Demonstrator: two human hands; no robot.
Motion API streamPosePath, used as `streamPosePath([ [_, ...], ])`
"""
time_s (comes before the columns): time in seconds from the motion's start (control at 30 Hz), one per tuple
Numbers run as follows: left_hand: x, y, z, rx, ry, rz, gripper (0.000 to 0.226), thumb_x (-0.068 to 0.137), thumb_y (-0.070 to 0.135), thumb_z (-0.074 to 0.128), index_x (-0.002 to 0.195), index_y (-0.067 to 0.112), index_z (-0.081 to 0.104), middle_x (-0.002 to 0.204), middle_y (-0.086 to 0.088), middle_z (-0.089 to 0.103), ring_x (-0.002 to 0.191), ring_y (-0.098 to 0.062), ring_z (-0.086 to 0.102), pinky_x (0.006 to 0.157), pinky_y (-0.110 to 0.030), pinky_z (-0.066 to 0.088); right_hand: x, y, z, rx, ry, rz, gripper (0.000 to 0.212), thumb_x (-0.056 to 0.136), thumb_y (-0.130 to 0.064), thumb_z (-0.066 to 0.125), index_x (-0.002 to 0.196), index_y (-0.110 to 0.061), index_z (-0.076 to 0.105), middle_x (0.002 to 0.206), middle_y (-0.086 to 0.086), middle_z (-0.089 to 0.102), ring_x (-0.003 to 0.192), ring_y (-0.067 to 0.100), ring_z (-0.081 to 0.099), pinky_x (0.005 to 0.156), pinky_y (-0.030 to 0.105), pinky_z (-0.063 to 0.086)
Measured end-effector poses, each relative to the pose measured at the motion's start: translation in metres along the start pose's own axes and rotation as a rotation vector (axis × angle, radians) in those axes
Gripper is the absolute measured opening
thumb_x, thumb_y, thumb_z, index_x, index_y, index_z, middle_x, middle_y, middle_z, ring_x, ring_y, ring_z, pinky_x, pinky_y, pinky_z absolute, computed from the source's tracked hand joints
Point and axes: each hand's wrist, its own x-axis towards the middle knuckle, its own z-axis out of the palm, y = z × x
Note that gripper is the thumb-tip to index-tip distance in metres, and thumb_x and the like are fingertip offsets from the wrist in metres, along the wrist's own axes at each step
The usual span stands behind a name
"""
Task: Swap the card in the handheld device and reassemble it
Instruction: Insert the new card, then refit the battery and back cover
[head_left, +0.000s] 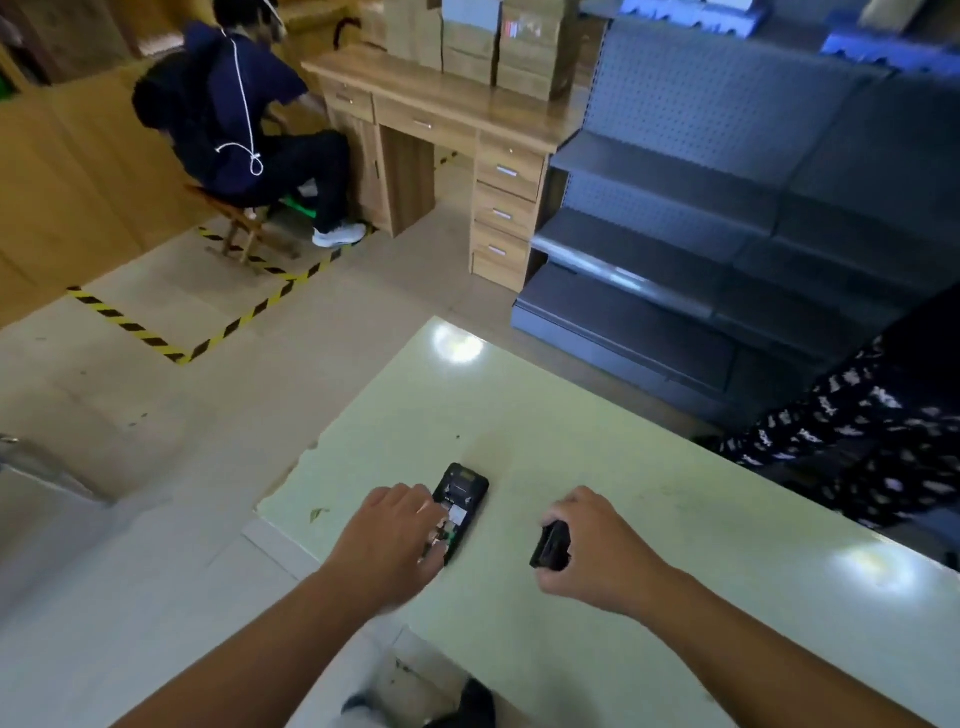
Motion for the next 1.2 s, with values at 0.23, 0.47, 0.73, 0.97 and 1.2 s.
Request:
streamPosePath([
  [0.23,0.057,-0.065,0.002,-0.057,-0.055,0.223,0.034,0.099,0.035,0.052,0.127,0.02,0.064,0.123,-0.002,0.065,0.11,-0.024,0.059,0.103,-0.04,0.043,0.034,-0.022,0.026,-0.153,0.036,0.016,0.053,0.085,-0.034,0.074,0.134,-0.024,0.057,0.135,-0.005,0.043,0.126,0.014,0.042,0.094,0.03,0.055],
  [0.47,0.084,-0.111,0.038,0.008,-0.157,0.394,0.037,0.1,0.033,0.042,0.128,0.017,0.061,0.126,-0.005,0.062,0.114,-0.027,0.055,0.103,-0.042,0.041,0.075,-0.034,0.096,-0.289,-0.072,0.201,0.057,0.092,-0.034,0.069,0.143,-0.022,0.047,0.145,0.002,0.042,0.132,0.023,0.041,0.102,0.035,0.047],
  [0.73,0.091,-0.132,0.065,-0.073,-0.247,0.424,0.03,0.095,0.027,0.052,0.115,0.013,0.069,0.115,-0.008,0.067,0.104,-0.03,0.06,0.095,-0.044,0.046,0.091,-0.033,0.14,-0.294,-0.103,0.214,0.057,0.088,-0.028,0.073,0.139,-0.017,0.049,0.138,0.004,0.048,0.123,0.026,0.048,0.089,0.036,0.052],
  [0.97,0.096,-0.143,0.064,-0.082,-0.236,0.428,0.028,0.092,0.027,0.061,0.115,0.016,0.07,0.113,-0.006,0.069,0.102,-0.028,0.063,0.094,-0.043,0.05,0.091,-0.034,0.151,-0.286,-0.132,0.219,0.057,0.091,-0.029,0.071,0.141,-0.017,0.048,0.14,0.005,0.049,0.122,0.026,0.048,0.089,0.037,0.054],
  [1.2,0.091,-0.149,0.062,-0.125,-0.192,0.423,0.025,0.086,0.024,0.069,0.109,0.015,0.073,0.105,-0.006,0.071,0.092,-0.028,0.066,0.086,-0.044,0.054,0.09,-0.044,0.143,-0.105,0.023,0.315,0.069,0.086,-0.045,0.075,0.145,-0.018,0.053,0.147,0.003,0.052,0.135,0.024,0.049,0.107,0.035,0.046],
])
